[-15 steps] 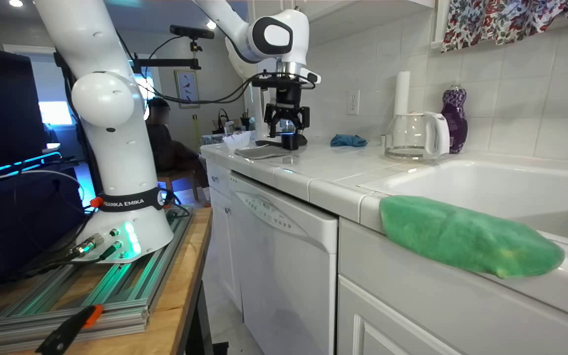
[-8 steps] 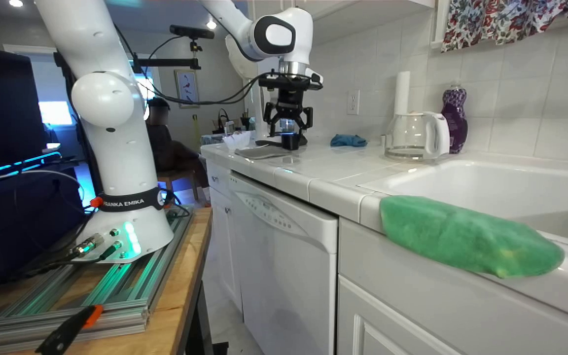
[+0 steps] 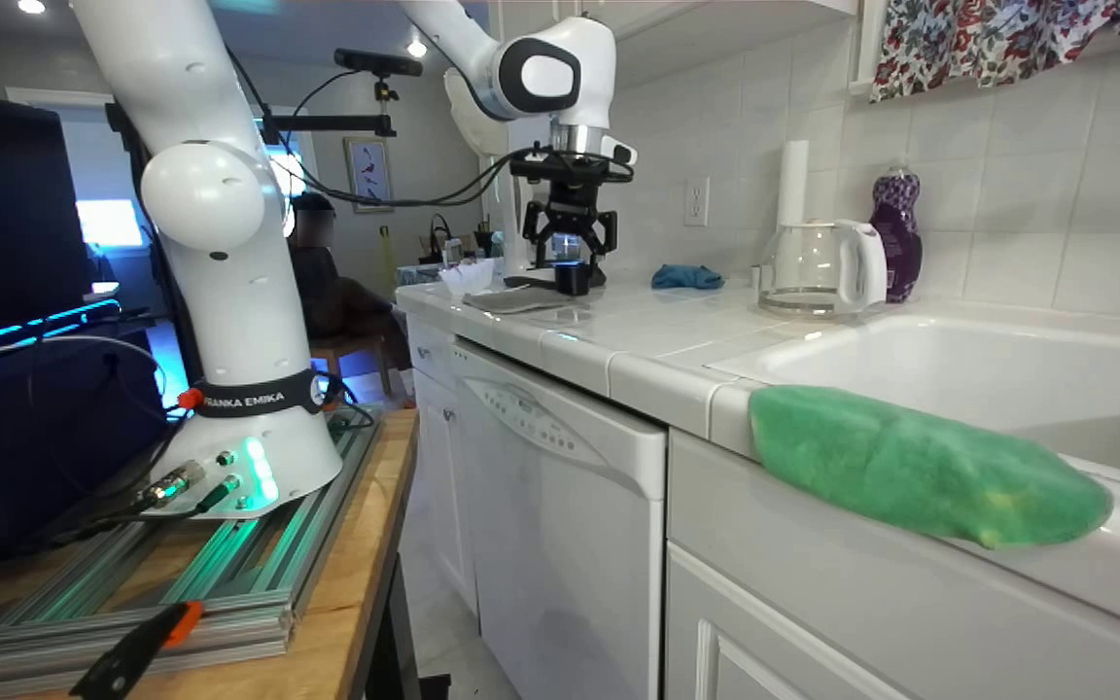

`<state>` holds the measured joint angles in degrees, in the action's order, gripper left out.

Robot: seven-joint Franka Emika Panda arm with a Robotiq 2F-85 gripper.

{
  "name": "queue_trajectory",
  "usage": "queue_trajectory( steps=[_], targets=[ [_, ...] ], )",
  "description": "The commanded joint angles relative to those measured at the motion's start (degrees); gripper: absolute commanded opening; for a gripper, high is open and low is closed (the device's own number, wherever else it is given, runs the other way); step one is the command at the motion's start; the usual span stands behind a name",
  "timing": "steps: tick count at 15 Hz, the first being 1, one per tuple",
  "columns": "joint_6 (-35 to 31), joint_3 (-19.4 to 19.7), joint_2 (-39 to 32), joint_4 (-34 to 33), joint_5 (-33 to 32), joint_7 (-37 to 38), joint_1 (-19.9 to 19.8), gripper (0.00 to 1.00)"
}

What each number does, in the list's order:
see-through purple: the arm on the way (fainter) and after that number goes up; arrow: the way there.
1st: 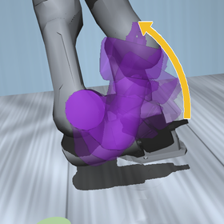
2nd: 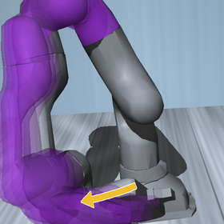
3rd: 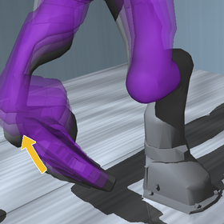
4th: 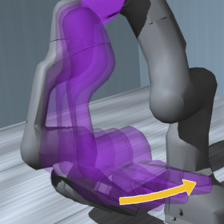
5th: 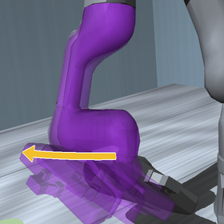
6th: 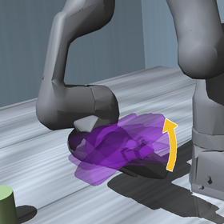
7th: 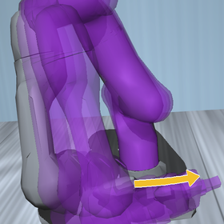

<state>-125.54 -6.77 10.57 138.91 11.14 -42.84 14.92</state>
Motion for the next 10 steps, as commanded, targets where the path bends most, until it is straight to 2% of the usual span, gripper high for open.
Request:
queue_trajectory(
  steps=[1, 5, 10],
  targets=[
    [-5.4, -1.3, -4.4, -1.1, 8.7, 0.1, 1.7, 1.0],
    [-6.7, -4.0, -10.1, -2.8, 18.1, -3.2, 3.3, 1.0],
    [-7.3, -8.0, -14.1, -5.1, 22.1, -3.6, 2.8, 1.0]
  ],
)
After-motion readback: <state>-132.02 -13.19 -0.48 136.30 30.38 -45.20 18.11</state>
